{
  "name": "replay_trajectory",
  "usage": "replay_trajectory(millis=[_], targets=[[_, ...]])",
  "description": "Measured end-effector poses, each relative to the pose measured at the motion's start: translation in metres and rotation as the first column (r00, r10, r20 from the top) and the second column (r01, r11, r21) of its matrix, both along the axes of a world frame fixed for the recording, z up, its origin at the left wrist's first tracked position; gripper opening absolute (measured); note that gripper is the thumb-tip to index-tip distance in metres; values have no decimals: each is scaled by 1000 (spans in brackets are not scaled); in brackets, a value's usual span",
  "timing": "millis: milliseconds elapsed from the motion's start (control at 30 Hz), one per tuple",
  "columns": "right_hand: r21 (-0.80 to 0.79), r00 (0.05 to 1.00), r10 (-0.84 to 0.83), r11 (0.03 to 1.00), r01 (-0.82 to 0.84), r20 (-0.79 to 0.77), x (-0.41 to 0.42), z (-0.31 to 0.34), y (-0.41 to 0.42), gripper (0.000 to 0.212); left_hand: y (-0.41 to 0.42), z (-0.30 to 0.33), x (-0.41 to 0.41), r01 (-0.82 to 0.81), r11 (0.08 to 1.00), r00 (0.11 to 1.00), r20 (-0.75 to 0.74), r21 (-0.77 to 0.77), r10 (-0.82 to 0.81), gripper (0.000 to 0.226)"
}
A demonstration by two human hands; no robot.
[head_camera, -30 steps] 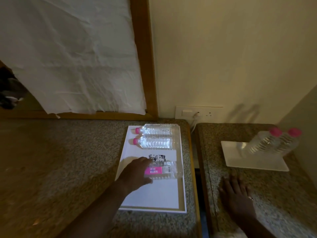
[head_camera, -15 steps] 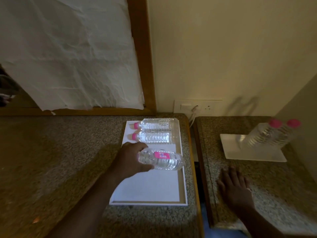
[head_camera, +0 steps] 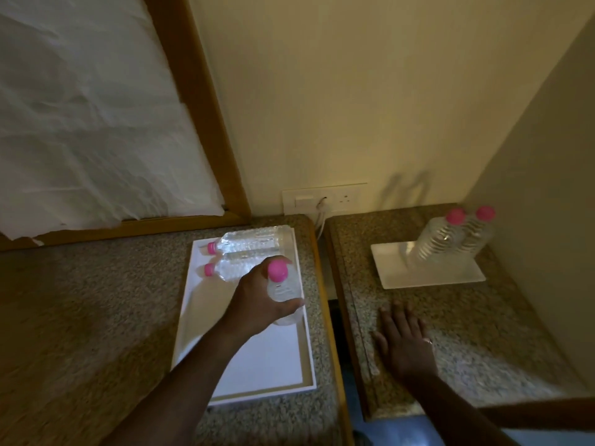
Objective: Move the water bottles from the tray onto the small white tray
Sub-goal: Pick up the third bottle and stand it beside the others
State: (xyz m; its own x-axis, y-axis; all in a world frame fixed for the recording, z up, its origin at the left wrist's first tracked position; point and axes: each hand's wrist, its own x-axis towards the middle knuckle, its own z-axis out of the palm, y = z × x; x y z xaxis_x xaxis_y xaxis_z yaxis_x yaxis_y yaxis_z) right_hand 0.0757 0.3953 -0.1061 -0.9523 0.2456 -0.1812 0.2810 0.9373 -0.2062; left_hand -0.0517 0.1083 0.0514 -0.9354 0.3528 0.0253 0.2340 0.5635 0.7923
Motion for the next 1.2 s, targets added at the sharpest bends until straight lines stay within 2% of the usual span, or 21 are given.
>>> replay_trajectory(millis=[100, 167, 267, 367, 433, 533, 600, 700, 933, 1067, 1200], targets=[[-26, 1000, 3, 1000, -2, 6, 0, -2, 1, 69, -1, -3, -2, -74, 997, 995, 66, -22, 75, 77], [-39, 1000, 18, 999, -17, 13, 1, 0, 4, 68, 1, 2, -6, -126, 991, 988, 88, -53, 130, 74], [-69, 998, 61, 996, -62, -13, 4, 3, 15, 65, 12, 16, -16, -191, 979, 978, 75, -67, 196, 66], [-77, 999, 50, 996, -52, -17, 11, 2, 36, 68, 30, 35, -25, -209, 978, 976, 51, -27, 210, 71], [-73, 1000, 23, 997, -25, -21, 16, 1, 53, 73, 49, 48, -30, -184, 983, 982, 47, 1, 184, 73], [-63, 1000, -4, 998, 3, -25, 21, -1, 80, 85, 89, 60, -33, -80, 995, 996, 50, 54, 78, 55], [-46, 999, -24, 999, 22, -43, 24, -2, 97, 88, 120, 58, -36, -15, 998, 998, 56, 56, 12, 53], [-28, 997, -55, 998, 54, -52, 28, -4, 119, 88, 172, 46, -40, 29, 999, 997, 75, 26, -31, 63], [-54, 997, -48, 998, 45, -66, 24, -12, 131, 88, 247, 12, -50, 110, 993, 994, 15, -39, -109, 60], [-72, 995, -52, 996, 47, -82, 24, -17, 132, 88, 266, -3, -52, 141, 990, 988, 69, -34, -138, 55], [-71, 994, -54, 996, 47, -92, 24, -19, 132, 87, 274, -13, -56, 144, 985, 987, 88, -96, -136, 74]])
